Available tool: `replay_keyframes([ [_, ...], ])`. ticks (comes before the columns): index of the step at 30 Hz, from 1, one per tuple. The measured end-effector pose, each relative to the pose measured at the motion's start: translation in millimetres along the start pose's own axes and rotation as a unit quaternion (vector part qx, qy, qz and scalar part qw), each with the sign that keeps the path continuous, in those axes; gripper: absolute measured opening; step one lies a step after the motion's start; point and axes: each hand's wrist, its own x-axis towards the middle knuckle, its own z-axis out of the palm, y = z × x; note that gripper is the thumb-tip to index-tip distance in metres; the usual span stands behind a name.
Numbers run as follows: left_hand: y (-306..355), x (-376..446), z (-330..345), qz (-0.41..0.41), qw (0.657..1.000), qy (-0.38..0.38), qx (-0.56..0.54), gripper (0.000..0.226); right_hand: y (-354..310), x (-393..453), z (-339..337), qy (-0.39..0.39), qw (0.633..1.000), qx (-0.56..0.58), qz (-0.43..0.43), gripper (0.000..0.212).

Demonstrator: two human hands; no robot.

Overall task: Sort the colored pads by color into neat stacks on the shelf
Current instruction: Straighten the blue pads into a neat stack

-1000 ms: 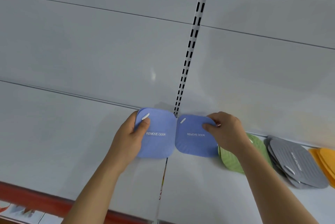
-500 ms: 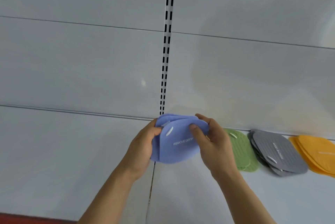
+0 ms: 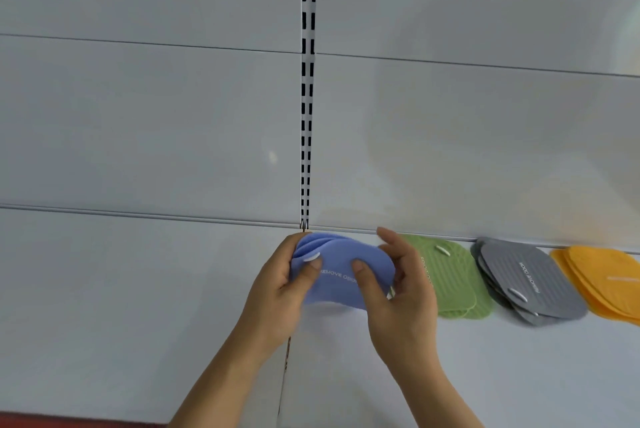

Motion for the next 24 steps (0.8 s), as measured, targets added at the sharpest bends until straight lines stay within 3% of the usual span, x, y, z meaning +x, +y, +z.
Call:
replay_keyframes([
  [5,-2.7,-3.8,-8.9,-0.036,0.997,-0.006,-0.068,0.029,16.6,7.0,-8.4,-0.136,0.989,-0.013,0.060,0.010],
  [9,-1.8,-0.1,-18.8,-0.024,0.999,-0.011,-0.043,0.036,12.4,3.3,-6.6,-0.126,0.992,-0.027,0.012,0.008],
  [13,-2.7,-3.1,-13.2,-0.015,0.999,-0.009,-0.043,0.035,6.1,1.7,-13.5,-0.108,0.994,-0.030,-0.014,0.028],
  [20,-4.2,-6.8,6.1,-0.031,0.998,-0.006,-0.047,0.032,18.3,-1.8,-14.3,-0.079,0.996,0.000,0.043,0.041],
  [24,1.7,-4.9,11.7,-0.008,0.998,0.025,-0.051,0.030,9.7,-2.3,-17.9,-0.069,0.996,-0.049,0.006,0.036],
])
